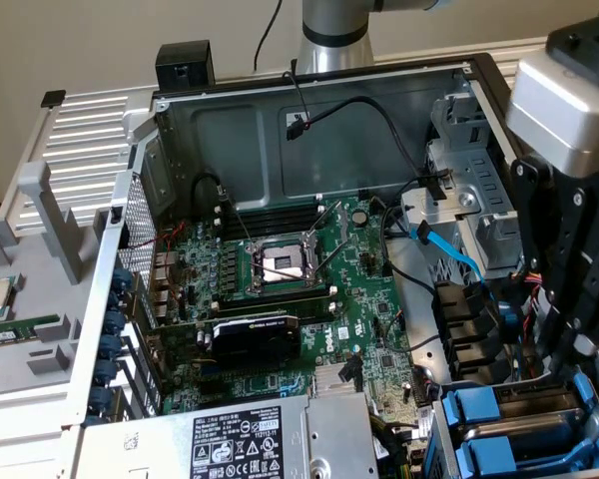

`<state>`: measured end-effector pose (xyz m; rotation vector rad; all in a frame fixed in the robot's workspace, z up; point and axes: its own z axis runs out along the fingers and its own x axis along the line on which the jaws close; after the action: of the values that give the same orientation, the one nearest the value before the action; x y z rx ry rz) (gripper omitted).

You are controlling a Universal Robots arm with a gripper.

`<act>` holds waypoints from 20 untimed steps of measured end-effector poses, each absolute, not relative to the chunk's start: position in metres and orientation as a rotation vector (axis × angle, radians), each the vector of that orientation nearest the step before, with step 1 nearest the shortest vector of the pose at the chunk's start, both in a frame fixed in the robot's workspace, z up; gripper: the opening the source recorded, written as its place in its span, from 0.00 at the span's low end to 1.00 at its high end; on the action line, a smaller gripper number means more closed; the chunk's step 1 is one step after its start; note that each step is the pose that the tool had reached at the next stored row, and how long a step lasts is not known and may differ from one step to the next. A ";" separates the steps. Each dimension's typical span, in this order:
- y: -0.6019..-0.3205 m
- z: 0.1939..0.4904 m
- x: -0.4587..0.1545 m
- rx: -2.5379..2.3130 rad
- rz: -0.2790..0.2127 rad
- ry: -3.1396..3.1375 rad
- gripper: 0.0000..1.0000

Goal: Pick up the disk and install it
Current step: 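Insert the first disk wire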

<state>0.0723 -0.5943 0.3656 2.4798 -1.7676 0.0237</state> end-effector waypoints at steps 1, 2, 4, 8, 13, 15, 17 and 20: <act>-0.594 0.366 0.072 2.472 0.023 -1.779 0.17; -0.594 0.366 0.072 2.461 0.022 -1.793 0.17; -0.594 0.366 0.072 2.437 0.020 -1.825 0.17; -0.594 0.365 0.072 2.376 0.015 -1.903 0.17; -0.594 0.363 0.072 2.291 0.008 -2.003 0.17; -0.594 0.363 0.072 2.257 0.006 -2.042 0.17; -0.594 0.363 0.072 2.234 0.004 -2.067 0.17; -0.594 0.363 0.072 2.228 0.004 -2.074 0.17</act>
<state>0.0721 -0.5943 0.3625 2.2281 -2.0736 0.0036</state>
